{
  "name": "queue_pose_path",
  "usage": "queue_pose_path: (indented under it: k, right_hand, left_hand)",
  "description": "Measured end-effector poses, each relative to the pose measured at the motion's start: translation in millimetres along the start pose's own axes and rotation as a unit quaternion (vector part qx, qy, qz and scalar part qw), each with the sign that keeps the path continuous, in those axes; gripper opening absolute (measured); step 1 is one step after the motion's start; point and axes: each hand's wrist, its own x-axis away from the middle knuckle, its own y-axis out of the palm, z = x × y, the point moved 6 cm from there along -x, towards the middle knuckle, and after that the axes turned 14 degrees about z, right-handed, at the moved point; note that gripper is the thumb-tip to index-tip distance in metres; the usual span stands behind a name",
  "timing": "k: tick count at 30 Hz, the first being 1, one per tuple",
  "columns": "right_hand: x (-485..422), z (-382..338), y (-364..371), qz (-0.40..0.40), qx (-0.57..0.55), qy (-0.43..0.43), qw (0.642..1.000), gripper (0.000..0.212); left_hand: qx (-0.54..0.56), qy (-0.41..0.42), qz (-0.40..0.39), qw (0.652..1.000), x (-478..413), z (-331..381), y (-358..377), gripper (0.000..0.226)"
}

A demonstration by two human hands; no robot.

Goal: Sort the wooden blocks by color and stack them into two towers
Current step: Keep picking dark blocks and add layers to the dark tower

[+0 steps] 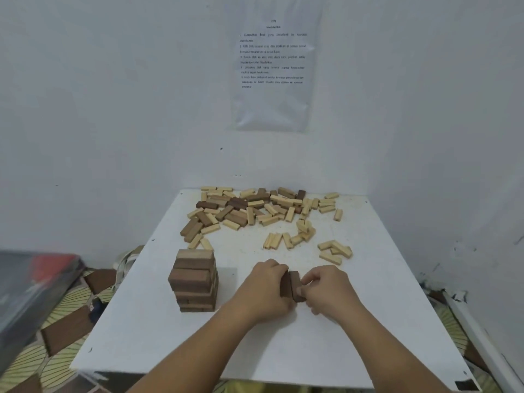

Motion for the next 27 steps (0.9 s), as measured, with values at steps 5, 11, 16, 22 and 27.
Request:
queue_pose_path:
  k: [5,11,16,22,27]
  right_hand:
    - [-2,2,-1,-0.003,-0.008,0.0,1.0,0.018]
    - [-25,-1,-6,0.036,0.022,-0.033,0.999,0.024]
    - [-76,-14,-27,0.161,-0.032,-0.063,0.984,0.015]
    - [-157,-47,-7,0.176,0.058,-0.142,0.972,0.026]
    - [-207,-70,37,0.119,0.294,-0.148,0.937,0.032]
  left_hand:
    - [0.015,0.015,-0.002,1.0,-3,-15,14,0.05]
    - [0.077,0.04,0.018,0.996,4,-12,16,0.086]
    - [0.117,-0.008,0.038,0.992,6,-22,20,0.082]
    - [0.139,-0.035,0.05,0.988,2,-30,19,0.086]
    - [0.145,-0.046,0.04,0.988,-1,-34,22,0.09]
